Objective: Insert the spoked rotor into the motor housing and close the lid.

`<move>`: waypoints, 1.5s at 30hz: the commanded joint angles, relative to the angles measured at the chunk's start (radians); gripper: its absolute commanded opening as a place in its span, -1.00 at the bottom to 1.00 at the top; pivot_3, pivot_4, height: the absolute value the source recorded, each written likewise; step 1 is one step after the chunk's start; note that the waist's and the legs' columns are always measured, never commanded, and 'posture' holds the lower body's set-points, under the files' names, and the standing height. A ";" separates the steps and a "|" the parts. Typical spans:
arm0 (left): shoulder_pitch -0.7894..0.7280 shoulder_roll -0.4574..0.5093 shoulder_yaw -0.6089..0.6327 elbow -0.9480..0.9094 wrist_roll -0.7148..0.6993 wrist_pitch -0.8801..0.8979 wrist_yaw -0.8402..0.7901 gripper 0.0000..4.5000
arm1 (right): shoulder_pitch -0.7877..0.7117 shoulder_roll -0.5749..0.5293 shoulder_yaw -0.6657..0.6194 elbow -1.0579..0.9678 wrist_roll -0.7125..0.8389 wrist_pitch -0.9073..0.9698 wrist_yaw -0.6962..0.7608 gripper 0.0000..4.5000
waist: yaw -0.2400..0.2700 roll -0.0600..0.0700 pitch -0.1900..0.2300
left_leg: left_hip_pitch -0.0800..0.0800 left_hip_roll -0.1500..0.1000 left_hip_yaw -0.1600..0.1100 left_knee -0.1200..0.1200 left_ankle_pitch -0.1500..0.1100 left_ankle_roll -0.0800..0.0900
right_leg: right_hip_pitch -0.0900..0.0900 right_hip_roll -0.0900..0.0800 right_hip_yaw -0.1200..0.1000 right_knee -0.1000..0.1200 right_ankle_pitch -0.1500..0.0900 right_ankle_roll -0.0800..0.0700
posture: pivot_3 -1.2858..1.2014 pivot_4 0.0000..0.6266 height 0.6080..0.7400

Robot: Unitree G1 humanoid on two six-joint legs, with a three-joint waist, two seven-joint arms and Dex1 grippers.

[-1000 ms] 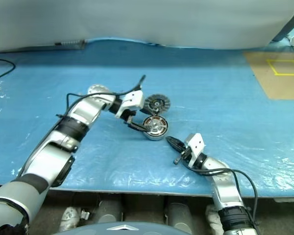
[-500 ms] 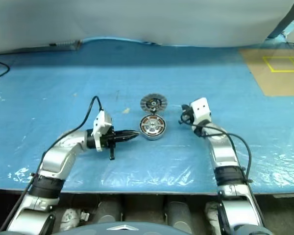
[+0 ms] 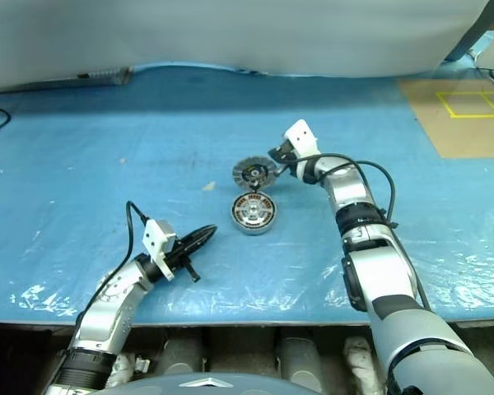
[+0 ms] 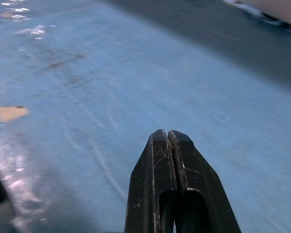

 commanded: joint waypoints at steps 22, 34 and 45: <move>-0.014 0.029 -0.017 0.022 -0.021 -0.063 0.005 -0.99 | 0.424 0.030 0.089 -0.609 0.112 0.238 0.299 -1.00 | 0.000 0.000 0.000 | 0.004 0.002 0.002 0.008 -0.004 0.000 | 0.000 0.000 0.003 0.010 0.001 -0.002 | 0.03 -0.52 1.00; -0.017 0.031 -0.029 0.016 -0.013 -0.055 0.022 -0.99 | 0.511 0.028 0.025 -0.998 0.139 0.493 -0.046 -1.00 | 0.002 0.000 0.000 | 0.008 0.000 0.002 0.004 -0.002 -0.004 | 0.002 0.000 0.004 0.006 0.001 -0.001 | 0.03 -0.52 1.00; -0.015 0.042 -0.038 0.005 -0.017 -0.039 0.029 -1.00 | 0.525 -0.054 0.072 -0.949 0.124 0.466 -0.050 0.49 | 0.001 0.000 0.000 | 0.007 -0.001 0.002 -0.001 -0.002 -0.005 | 0.002 0.001 0.003 0.000 0.001 -0.001 | 0.03 -0.52 1.00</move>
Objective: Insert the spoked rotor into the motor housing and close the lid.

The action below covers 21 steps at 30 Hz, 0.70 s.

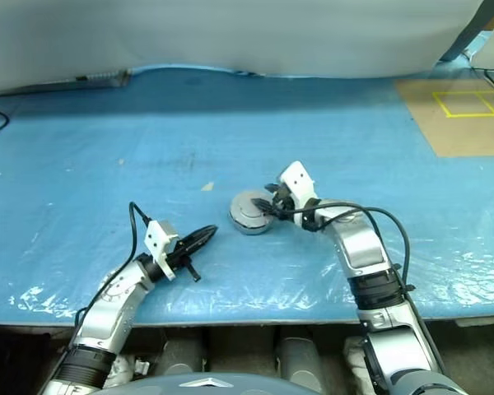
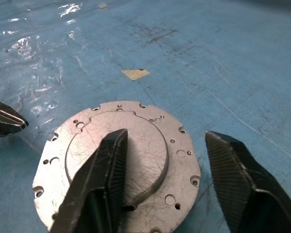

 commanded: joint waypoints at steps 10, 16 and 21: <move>0.014 0.012 -0.001 -0.045 -0.010 0.004 0.015 -1.00 | 0.032 -0.002 0.049 -0.089 0.021 -0.033 0.024 0.98 | 0.001 0.000 0.000 | 0.000 0.000 0.000 0.000 0.000 0.000 | 0.000 0.000 0.000 0.000 0.000 0.000 | 0.03 -0.52 1.00; 0.010 0.017 -0.002 -0.041 -0.010 0.005 0.013 -1.00 | 0.043 0.004 0.059 -0.021 -0.007 -0.059 -0.010 0.98 | 0.001 0.000 0.000 | 0.000 0.000 0.000 0.001 0.000 0.000 | 0.000 0.000 0.000 0.001 0.000 0.000 | 0.03 -0.52 1.00; 0.010 0.019 -0.004 -0.042 -0.011 0.007 0.013 -1.00 | 0.057 0.005 0.066 -0.010 -0.012 -0.077 -0.015 0.73 | 0.001 0.000 0.000 | 0.001 0.000 0.000 0.001 0.000 0.000 | 0.001 0.000 0.000 0.001 0.000 0.000 | 0.03 -0.52 1.00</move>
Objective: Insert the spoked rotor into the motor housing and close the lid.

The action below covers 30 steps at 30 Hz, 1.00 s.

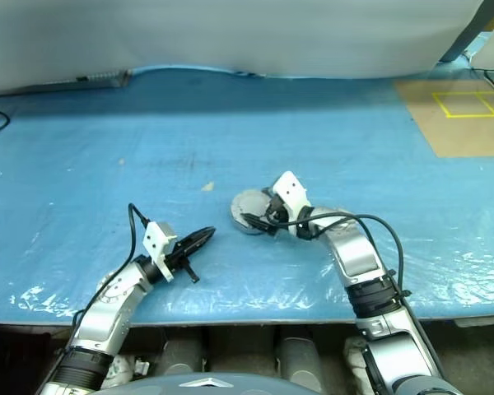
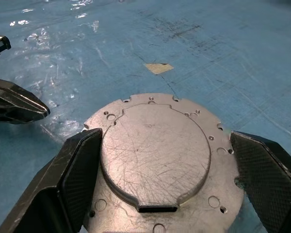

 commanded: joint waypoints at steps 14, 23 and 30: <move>0.004 0.000 -0.003 -0.034 -0.005 -0.004 0.011 -1.00 | 0.047 0.021 0.074 -0.040 -0.089 -0.040 -0.110 0.31 | -0.003 0.000 0.000 | 0.006 0.000 0.000 0.000 0.000 0.000 | 0.004 0.000 0.000 0.000 0.000 0.000 | 0.03 -0.52 1.00; 0.008 0.000 -0.008 -0.037 -0.003 0.008 0.025 -1.00 | 0.029 0.029 0.100 -0.029 -0.112 0.051 -0.146 0.31 | -0.003 0.000 -0.001 | 0.007 0.000 0.000 0.000 0.000 0.000 | 0.006 0.000 0.001 0.000 0.000 0.001 | 0.03 -0.52 1.00; -0.092 -0.012 0.040 -0.097 -0.094 0.267 0.118 -1.00 | 0.011 0.025 0.104 -0.025 -0.087 0.116 -0.129 0.31 | -0.001 -0.001 -0.001 | 0.009 0.000 0.000 0.000 0.000 0.000 | 0.010 0.000 0.001 0.001 0.000 0.001 | 0.03 -0.52 1.00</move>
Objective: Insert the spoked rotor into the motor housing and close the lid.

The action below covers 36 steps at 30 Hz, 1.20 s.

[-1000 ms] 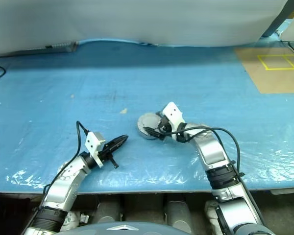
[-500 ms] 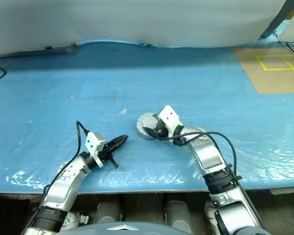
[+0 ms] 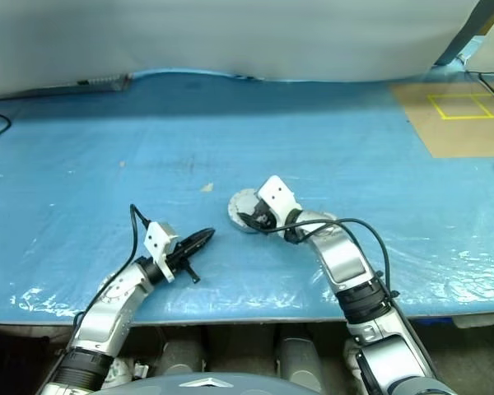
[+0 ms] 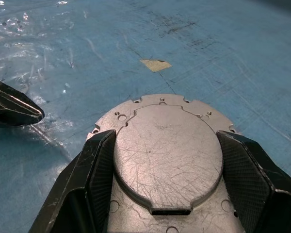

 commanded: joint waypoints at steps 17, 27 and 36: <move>-0.449 0.011 0.214 0.057 -0.513 0.933 0.131 -1.00 | 0.026 -0.006 0.022 0.086 -0.019 0.008 0.012 0.31 | -0.001 0.000 -0.001 | 0.000 -0.002 0.000 0.001 0.000 0.000 | 0.001 0.000 0.002 0.000 0.001 0.000 | 0.03 -0.52 1.00; -0.475 -0.001 0.078 0.145 -0.381 0.914 0.119 -1.00 | 0.016 0.002 0.024 0.098 -0.027 -0.015 0.005 0.31 | -0.001 0.000 -0.002 | 0.000 -0.002 -0.001 0.000 0.000 0.000 | 0.002 0.001 0.002 -0.002 0.001 0.001 | 0.03 -0.52 1.00; -0.484 -0.010 0.062 0.172 -0.324 0.900 0.108 -1.00 | 0.025 0.008 -0.033 0.029 0.066 -0.007 0.071 0.75 | 0.003 0.000 -0.002 | 0.004 -0.003 -0.001 -0.002 0.000 0.000 | 0.008 -0.001 0.001 -0.005 -0.004 0.008 | 0.03 -0.52 1.00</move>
